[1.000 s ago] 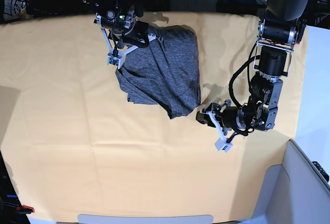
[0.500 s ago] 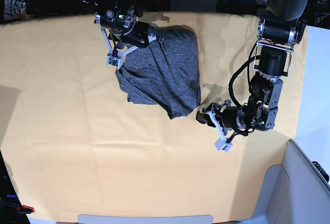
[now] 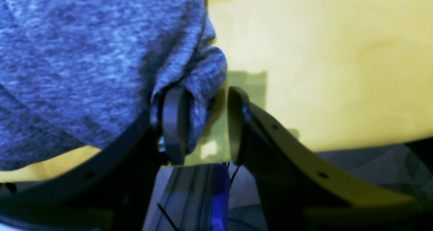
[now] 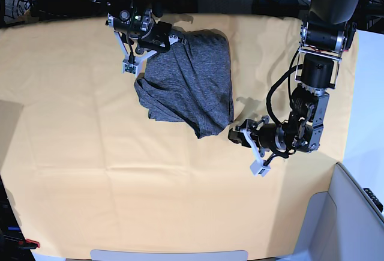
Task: Fold the T-shirt properly
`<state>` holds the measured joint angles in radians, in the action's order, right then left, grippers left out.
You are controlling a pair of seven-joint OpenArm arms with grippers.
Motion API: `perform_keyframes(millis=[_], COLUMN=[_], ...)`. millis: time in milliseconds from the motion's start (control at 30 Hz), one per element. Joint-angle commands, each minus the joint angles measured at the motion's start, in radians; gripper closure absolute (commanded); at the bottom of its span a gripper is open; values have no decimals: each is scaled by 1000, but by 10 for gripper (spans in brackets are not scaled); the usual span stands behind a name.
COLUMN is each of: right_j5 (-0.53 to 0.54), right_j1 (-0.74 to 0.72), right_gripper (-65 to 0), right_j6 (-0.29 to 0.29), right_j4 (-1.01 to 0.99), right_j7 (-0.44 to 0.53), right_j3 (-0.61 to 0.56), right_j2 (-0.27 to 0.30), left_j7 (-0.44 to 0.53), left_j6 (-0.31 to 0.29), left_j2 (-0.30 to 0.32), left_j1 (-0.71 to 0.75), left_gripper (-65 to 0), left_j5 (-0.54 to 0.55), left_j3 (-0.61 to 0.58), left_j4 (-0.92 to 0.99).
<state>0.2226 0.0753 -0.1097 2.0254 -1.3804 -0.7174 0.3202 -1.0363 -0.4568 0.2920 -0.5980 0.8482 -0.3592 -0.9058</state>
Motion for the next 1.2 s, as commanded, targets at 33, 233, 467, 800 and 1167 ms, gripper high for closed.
perform_keyframes(millis=[33, 233, 467, 800, 1167], right_j5=[-1, -1, -1, -2, -137], right_j1=[-4, -1, 34, 53, 140], right_gripper=[-194, -197, -195, -195, -194], right_j6=[-12, -12, -12, -12, -12], right_j4=[24, 24, 28, 28, 30], right_j7=[-4, -1, 20, 57, 57], right_j3=[5, 25, 164, 223, 223], right_j2=[6, 6, 27, 26, 27], left_j7=[12, 12, 12, -28, -275], left_j6=[-7, -7, -7, -7, -7], left_j2=[8, 9, 23, 66, 80], left_j1=[-33, -33, -33, 20, 304], left_gripper=[-155, -155, -155, -155, -154], left_j5=[18, 19, 19, 18, 16], left_j3=[9, 9, 9, 111, 475], left_j4=[-20, -20, -20, -114, -576])
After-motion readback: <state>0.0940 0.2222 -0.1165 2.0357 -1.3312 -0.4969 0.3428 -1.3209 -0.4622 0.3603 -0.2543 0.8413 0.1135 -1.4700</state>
